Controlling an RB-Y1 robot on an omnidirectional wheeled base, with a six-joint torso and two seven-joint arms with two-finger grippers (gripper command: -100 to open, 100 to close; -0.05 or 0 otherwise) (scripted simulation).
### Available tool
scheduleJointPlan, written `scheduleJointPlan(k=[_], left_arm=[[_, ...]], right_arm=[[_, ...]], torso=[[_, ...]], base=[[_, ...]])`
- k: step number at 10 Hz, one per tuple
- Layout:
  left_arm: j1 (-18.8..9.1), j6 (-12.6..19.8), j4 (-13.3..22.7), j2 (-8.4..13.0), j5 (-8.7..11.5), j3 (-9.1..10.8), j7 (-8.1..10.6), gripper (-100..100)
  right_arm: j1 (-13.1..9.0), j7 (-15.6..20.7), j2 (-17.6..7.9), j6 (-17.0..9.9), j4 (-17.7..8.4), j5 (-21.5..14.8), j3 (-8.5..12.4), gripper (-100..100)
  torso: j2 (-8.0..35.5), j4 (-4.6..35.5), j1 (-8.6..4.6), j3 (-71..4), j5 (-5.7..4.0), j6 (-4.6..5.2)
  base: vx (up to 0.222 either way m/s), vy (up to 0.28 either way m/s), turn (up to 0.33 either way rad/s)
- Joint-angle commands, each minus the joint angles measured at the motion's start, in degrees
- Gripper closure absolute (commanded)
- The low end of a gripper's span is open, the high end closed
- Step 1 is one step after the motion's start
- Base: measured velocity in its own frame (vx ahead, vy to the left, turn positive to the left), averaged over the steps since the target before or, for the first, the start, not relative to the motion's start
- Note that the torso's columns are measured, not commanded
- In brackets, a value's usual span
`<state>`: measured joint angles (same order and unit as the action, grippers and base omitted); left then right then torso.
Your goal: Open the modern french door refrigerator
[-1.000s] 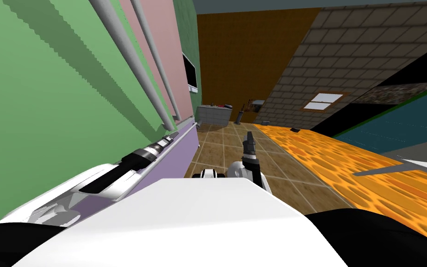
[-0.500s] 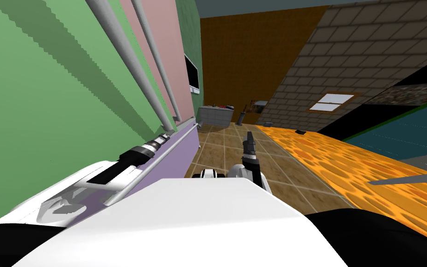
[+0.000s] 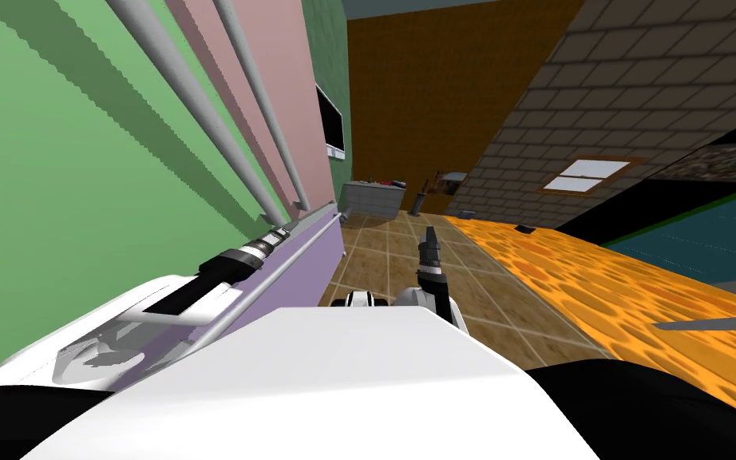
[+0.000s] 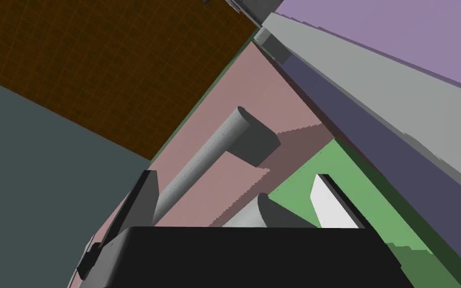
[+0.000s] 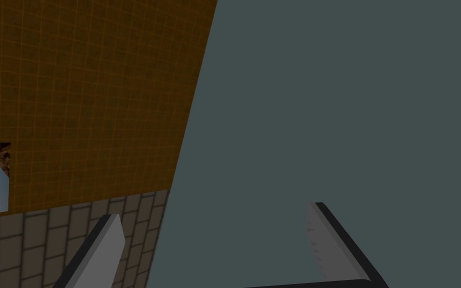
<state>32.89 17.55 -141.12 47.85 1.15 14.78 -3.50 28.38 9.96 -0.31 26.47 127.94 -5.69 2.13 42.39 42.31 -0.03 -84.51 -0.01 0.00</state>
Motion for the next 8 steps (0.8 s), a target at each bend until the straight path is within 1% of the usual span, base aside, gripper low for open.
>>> scheduleJointPlan(k=[1,4,7,8], left_arm=[[0.4,-1.3,-1.3,1.2,0.2,-1.14,-0.06,100],[1.1,-3.1,-3.2,3.0,0.5,-2.85,-0.14,100],[2.3,-6.3,-6.4,5.9,1.0,-5.69,-0.27,100],[2.4,-5.8,-5.6,5.0,0.7,-5.10,-0.35,100]], right_arm=[[0.0,0.0,0.0,0.0,0.0,0.0,0.0,0],[0.0,0.0,0.0,0.0,0.0,0.0,0.0,0],[0.0,0.0,0.0,0.0,0.0,0.0,0.0,0],[0.0,0.0,0.0,0.0,0.0,0.0,0.0,0]], torso=[[0.1,0.0,0.03,0.1,0.01,0.00],[0.2,0.1,-0.01,0.2,0.01,0.00],[-0.1,0.0,0.08,-0.1,0.03,-0.04],[-0.2,0.0,0.06,-0.1,0.02,0.01]], base=[[-0.088,0.017,-0.153],[-0.182,0.011,-0.145],[-0.228,0.017,-0.188],[-0.106,0.008,-0.046]])
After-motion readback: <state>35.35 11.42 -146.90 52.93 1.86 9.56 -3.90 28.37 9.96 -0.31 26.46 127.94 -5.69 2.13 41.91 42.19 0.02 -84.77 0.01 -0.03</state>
